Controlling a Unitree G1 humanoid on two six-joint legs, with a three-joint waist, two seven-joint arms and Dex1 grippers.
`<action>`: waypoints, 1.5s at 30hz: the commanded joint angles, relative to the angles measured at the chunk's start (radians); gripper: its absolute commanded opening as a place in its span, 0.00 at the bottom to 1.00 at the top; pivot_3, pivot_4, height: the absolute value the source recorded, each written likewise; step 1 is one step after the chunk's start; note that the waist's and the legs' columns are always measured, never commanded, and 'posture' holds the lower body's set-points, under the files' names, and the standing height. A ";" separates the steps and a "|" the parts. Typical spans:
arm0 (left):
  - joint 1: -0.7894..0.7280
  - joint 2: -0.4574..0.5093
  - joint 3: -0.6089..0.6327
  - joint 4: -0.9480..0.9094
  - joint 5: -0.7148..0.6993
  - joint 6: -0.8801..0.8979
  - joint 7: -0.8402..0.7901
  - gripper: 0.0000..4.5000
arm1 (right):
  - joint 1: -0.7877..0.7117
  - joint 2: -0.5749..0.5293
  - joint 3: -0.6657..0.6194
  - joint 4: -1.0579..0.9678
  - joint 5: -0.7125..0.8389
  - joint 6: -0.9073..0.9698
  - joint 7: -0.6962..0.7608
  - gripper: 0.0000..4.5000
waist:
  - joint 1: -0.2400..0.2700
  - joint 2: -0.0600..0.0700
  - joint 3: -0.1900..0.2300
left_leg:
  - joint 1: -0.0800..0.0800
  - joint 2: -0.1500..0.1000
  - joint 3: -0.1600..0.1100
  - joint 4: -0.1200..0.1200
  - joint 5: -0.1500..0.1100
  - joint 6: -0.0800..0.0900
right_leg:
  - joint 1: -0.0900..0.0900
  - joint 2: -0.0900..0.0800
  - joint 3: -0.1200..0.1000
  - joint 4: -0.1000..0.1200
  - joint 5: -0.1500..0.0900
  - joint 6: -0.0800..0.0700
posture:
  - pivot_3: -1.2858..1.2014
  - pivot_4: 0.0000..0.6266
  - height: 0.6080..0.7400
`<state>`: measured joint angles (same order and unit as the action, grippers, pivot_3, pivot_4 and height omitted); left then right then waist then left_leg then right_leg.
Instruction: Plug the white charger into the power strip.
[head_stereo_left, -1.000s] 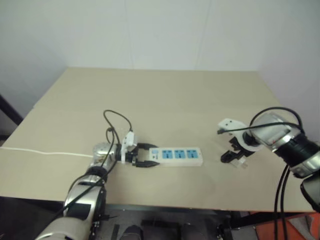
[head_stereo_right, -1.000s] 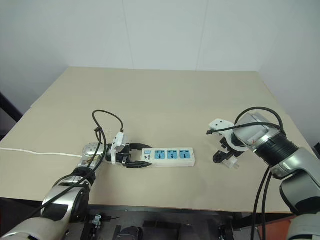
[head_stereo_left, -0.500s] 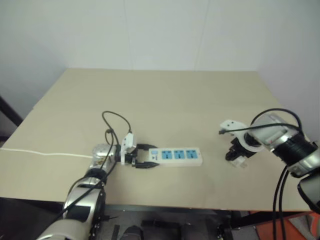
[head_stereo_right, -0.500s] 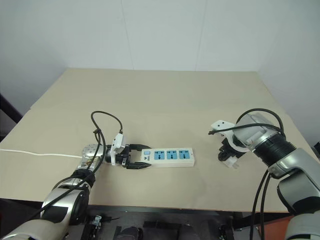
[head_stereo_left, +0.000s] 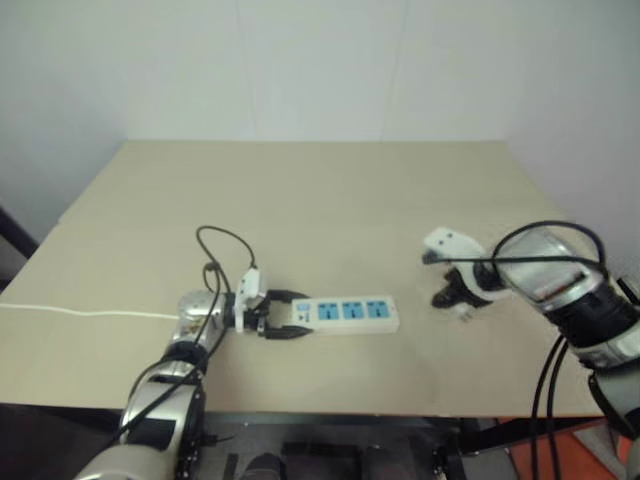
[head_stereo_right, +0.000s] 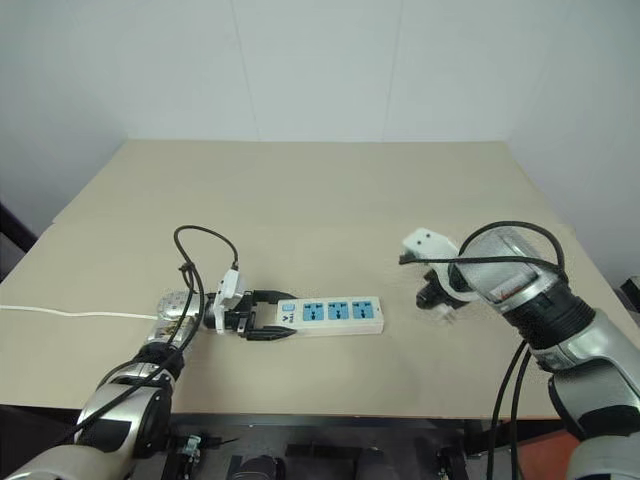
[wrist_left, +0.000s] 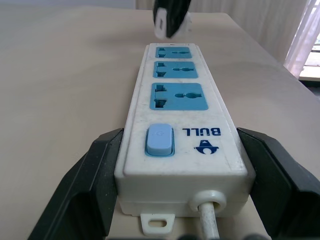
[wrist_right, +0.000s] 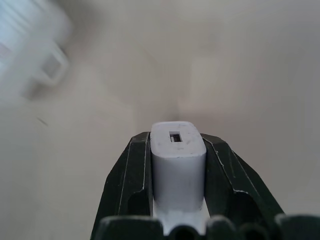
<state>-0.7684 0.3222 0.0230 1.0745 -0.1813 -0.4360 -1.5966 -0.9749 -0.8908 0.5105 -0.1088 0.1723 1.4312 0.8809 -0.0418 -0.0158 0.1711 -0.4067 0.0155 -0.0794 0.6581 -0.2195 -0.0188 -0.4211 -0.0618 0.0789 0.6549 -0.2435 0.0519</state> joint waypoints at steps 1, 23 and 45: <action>0.030 0.020 -0.044 -0.019 -0.020 0.019 -0.018 0.72 | 0.026 0.081 -0.198 -0.091 0.024 -0.027 -0.086 0.25 | -0.003 0.000 0.000 | 0.000 0.000 0.000 0.000 0.000 0.000 | 0.000 0.000 0.000 0.000 0.000 0.000 | 0.52 0.24 1.00; -0.077 -0.016 -0.090 0.017 -0.065 0.041 -0.018 0.72 | 0.315 0.590 -0.517 0.245 0.311 -1.015 0.251 0.25 | -0.004 -0.001 -0.001 | 0.000 0.000 -0.001 0.001 0.000 0.000 | 0.001 0.000 0.000 0.001 0.000 0.000 | 0.52 0.24 1.00; -0.033 0.013 -0.094 -0.031 -0.084 0.066 -0.018 0.72 | 0.284 0.634 -0.498 0.600 0.252 -1.288 0.408 0.25 | -0.006 -0.001 -0.001 | 0.001 0.000 -0.001 0.001 0.000 0.000 | 0.001 0.000 0.000 0.002 0.000 0.000 | 0.52 0.24 1.00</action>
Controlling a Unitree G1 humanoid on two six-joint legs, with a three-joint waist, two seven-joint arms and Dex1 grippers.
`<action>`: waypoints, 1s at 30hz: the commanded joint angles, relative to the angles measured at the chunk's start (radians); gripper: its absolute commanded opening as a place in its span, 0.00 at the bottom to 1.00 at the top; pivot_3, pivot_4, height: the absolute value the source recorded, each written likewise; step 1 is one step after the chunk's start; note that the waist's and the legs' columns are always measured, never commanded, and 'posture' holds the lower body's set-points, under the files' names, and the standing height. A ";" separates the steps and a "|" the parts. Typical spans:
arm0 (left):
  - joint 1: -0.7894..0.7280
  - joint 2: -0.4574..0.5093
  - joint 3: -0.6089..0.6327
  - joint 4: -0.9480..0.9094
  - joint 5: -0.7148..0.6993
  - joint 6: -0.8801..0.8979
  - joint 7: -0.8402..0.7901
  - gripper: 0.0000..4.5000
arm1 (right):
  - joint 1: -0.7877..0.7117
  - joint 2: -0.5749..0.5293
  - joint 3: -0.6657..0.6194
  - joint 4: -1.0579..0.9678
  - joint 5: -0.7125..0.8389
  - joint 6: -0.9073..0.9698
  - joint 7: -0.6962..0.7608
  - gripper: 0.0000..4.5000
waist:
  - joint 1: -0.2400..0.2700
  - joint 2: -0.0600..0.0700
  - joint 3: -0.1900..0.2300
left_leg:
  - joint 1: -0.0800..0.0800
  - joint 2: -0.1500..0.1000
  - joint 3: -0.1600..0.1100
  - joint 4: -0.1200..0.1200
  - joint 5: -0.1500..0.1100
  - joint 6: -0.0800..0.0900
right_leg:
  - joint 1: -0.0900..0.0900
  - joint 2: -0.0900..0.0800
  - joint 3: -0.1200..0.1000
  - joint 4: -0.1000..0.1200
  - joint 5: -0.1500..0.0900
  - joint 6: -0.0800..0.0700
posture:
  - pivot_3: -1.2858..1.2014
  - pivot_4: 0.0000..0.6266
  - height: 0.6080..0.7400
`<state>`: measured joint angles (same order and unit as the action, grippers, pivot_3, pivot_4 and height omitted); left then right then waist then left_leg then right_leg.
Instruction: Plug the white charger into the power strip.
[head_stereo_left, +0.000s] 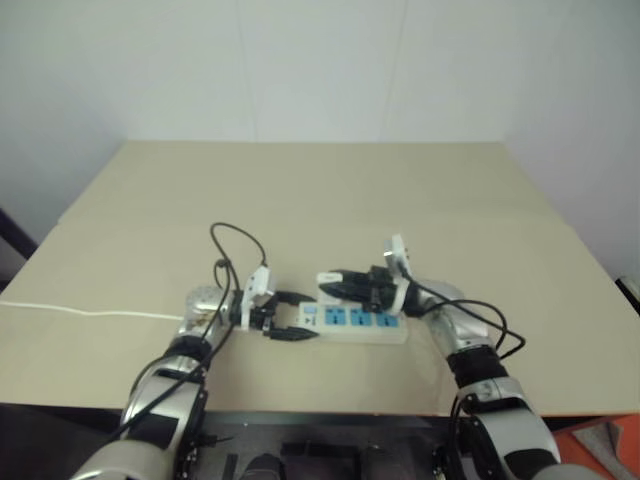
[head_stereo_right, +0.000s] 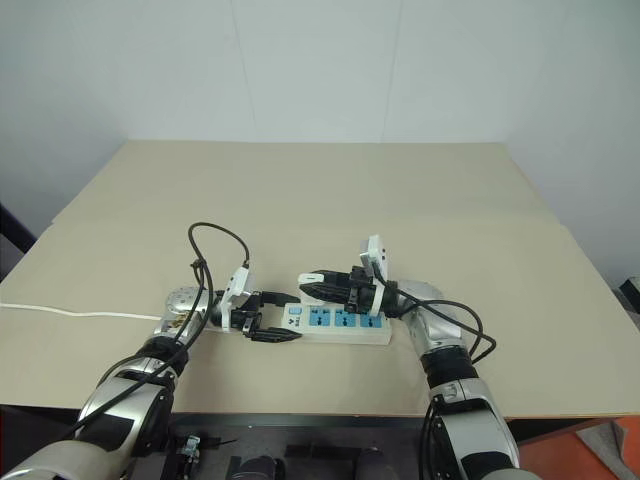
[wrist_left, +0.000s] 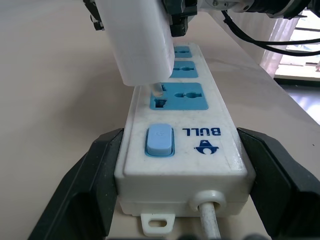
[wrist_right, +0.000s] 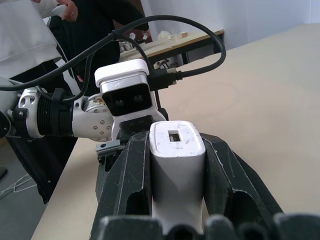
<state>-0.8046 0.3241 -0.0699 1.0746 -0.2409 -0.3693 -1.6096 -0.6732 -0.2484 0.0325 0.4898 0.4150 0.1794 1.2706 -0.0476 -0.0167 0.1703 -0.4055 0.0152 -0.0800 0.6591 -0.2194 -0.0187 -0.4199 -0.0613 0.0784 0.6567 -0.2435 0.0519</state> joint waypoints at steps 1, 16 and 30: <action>0.003 0.012 -0.002 -0.032 -0.025 0.000 -0.005 0.72 | -0.017 -0.009 -0.021 0.007 0.008 -0.041 0.022 0.25 | 0.000 0.000 0.000 | 0.000 0.000 0.000 0.000 0.000 0.000 | 0.000 0.000 0.000 0.000 0.000 0.000 | 0.52 0.24 1.00; 0.021 0.049 -0.014 -0.046 -0.043 0.004 -0.005 0.72 | -0.003 -0.008 -0.015 0.066 -0.013 -0.107 0.029 0.25 | -0.015 0.000 0.000 | 0.001 0.000 0.000 0.000 0.000 0.000 | 0.000 0.000 0.000 0.000 0.000 0.000 | 0.52 0.24 1.00; -0.011 0.023 -0.013 -0.020 -0.038 0.003 -0.005 0.72 | -0.034 0.018 -0.008 0.100 -0.019 -0.108 0.033 0.25 | -0.021 0.000 0.000 | 0.001 0.000 0.000 0.000 0.000 0.000 | 0.001 0.000 0.000 0.001 0.000 0.000 | 0.52 0.24 1.00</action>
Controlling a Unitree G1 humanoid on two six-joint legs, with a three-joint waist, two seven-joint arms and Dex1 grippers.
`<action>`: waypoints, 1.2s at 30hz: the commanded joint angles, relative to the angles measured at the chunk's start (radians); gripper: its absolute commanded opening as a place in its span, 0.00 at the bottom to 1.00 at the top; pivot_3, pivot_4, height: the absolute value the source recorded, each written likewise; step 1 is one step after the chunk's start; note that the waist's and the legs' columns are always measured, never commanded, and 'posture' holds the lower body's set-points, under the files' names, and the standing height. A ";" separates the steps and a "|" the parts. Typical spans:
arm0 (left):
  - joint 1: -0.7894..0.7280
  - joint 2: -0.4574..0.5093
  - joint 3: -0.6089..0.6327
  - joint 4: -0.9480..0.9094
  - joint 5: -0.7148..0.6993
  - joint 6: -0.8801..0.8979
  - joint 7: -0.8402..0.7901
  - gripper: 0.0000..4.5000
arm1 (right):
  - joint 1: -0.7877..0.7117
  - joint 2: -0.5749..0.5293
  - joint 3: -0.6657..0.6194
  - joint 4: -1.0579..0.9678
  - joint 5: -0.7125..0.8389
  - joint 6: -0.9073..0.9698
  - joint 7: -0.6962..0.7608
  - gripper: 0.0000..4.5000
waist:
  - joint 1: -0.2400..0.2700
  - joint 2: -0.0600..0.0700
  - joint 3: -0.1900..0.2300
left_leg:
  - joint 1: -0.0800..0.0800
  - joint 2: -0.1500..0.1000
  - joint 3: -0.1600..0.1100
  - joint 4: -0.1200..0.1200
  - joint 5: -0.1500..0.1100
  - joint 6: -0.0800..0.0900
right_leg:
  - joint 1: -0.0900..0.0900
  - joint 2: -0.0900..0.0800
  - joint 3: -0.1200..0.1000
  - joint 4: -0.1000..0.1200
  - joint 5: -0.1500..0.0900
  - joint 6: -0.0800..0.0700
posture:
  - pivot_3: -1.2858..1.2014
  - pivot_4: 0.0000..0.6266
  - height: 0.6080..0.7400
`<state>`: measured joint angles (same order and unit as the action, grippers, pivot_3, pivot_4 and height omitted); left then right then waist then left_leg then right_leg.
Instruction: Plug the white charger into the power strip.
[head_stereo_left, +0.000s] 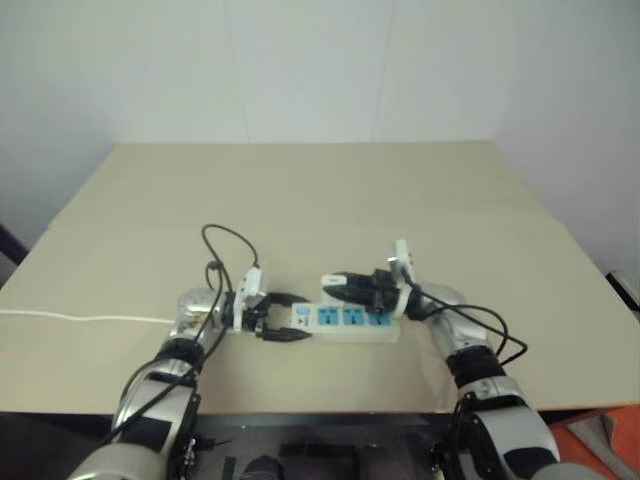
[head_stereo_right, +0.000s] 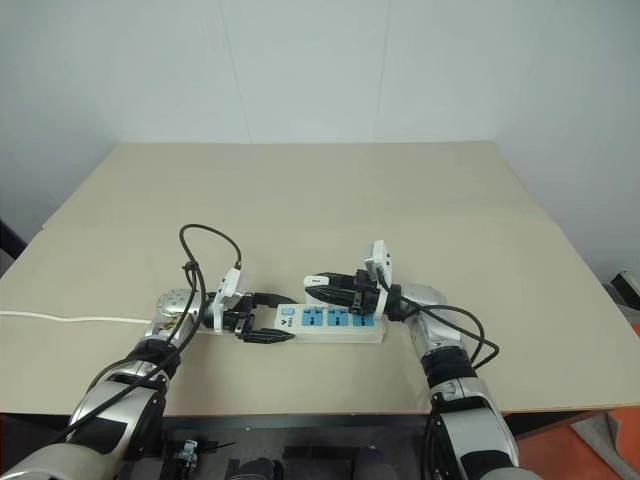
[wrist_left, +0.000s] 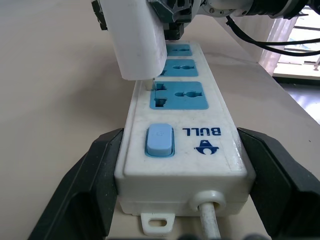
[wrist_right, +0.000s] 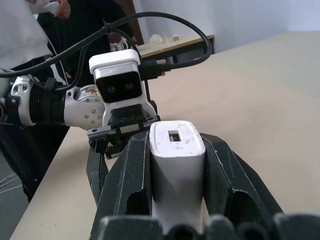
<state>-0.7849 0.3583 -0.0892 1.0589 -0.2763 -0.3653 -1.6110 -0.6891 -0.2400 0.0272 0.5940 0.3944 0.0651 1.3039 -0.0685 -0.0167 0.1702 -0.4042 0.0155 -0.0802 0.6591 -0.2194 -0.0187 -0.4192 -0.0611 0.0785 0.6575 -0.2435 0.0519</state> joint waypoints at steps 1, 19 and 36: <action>-0.034 -0.014 0.008 -0.002 -0.001 -0.002 -0.003 0.72 | -0.021 0.011 -0.004 -0.006 0.004 0.008 0.000 0.25 | 0.001 0.000 0.000 | 0.000 0.000 0.000 0.000 0.000 0.000 | 0.000 0.000 0.000 0.000 0.000 0.000 | 0.52 0.24 1.00; -0.049 -0.031 0.035 0.017 0.022 -0.006 -0.003 0.72 | -0.007 0.008 0.008 0.003 -0.009 0.026 0.013 0.25 | 0.006 0.000 0.000 | 0.000 0.000 0.000 0.000 0.000 0.000 | 0.000 0.000 0.000 0.000 0.000 0.000 | 0.52 0.24 1.00; -0.078 -0.034 0.046 0.048 0.040 -0.010 -0.003 0.72 | 0.008 -0.015 0.005 -0.006 -0.007 0.028 0.024 0.25 | 0.008 0.000 0.000 | 0.000 0.000 0.000 0.000 0.000 0.000 | 0.000 0.000 0.000 0.000 0.000 0.000 | 0.52 0.24 1.00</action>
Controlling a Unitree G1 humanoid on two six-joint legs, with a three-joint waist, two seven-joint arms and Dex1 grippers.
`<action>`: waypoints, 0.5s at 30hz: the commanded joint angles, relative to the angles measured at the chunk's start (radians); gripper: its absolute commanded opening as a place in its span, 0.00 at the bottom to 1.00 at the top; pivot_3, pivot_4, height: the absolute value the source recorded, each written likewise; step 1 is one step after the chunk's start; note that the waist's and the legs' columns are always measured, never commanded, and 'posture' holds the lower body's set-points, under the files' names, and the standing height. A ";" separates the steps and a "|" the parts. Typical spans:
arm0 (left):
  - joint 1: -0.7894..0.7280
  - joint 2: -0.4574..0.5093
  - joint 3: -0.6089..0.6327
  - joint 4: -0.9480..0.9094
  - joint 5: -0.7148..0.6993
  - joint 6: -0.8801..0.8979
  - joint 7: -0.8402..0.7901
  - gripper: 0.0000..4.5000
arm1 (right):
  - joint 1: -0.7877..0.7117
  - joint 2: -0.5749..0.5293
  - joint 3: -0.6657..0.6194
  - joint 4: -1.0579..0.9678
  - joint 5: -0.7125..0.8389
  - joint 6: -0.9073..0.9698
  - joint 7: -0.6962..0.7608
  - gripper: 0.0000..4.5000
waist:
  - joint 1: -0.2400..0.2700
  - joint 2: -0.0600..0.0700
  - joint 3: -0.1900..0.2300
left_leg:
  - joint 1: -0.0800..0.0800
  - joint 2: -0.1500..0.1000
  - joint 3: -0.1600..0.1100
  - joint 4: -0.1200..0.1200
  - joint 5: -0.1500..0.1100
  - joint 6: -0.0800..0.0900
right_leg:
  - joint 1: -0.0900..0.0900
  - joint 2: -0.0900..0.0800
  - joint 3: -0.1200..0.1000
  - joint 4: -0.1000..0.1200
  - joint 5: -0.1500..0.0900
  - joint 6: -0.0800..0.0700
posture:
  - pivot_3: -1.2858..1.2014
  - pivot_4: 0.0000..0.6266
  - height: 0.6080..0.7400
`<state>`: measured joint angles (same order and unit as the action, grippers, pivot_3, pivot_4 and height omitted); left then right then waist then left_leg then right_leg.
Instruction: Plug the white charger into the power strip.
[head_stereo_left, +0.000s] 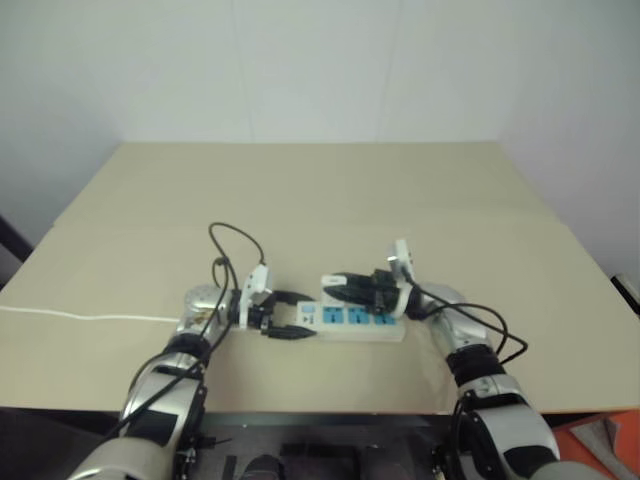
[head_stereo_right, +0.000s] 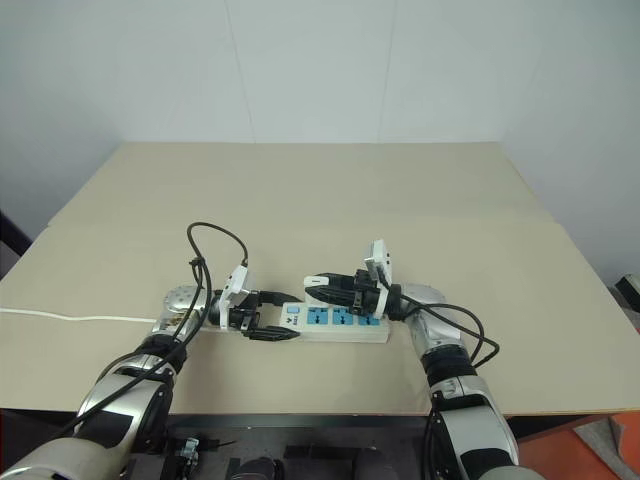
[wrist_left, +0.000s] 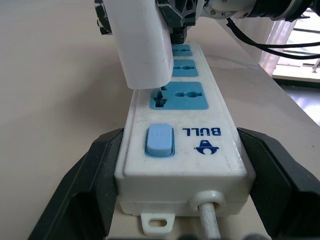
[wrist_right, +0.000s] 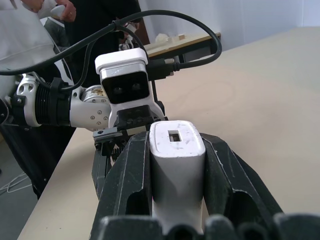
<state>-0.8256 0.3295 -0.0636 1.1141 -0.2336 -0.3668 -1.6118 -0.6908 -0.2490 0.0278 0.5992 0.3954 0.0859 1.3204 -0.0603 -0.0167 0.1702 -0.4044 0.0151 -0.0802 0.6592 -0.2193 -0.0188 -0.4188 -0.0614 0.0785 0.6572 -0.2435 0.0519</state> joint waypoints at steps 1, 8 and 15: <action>-0.039 -0.007 0.021 -0.007 -0.003 -0.008 -0.003 0.72 | 0.009 -0.004 0.004 -0.008 -0.008 0.006 0.007 0.25 | 0.000 0.000 0.000 | 0.000 0.000 0.000 0.000 0.000 0.000 | 0.000 0.000 0.000 0.000 0.000 0.000 | 0.52 0.24 1.00; -0.045 -0.009 0.026 -0.003 -0.001 -0.010 -0.003 0.72 | 0.013 0.018 0.014 0.008 -0.018 -0.022 0.028 0.25 | -0.001 0.000 0.000 | 0.000 0.000 0.000 0.000 0.000 0.000 | 0.000 0.000 0.000 0.000 0.000 0.000 | 0.52 0.24 1.00; -0.046 -0.003 0.023 -0.004 -0.002 -0.006 -0.003 0.72 | -0.012 0.020 -0.002 0.081 -0.028 -0.065 0.043 0.25 | -0.002 0.000 0.000 | 0.000 0.000 0.000 0.000 0.000 0.000 | 0.000 0.000 0.000 0.000 0.000 0.000 | 0.52 0.24 1.00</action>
<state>-0.8376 0.3278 -0.0583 1.1262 -0.2245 -0.3669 -1.6117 -0.6972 -0.2351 0.0247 0.6605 0.3754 0.0388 1.3482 -0.0622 -0.0167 0.1702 -0.4041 0.0152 -0.0802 0.6592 -0.2193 -0.0188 -0.4186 -0.0613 0.0784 0.6573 -0.2435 0.0519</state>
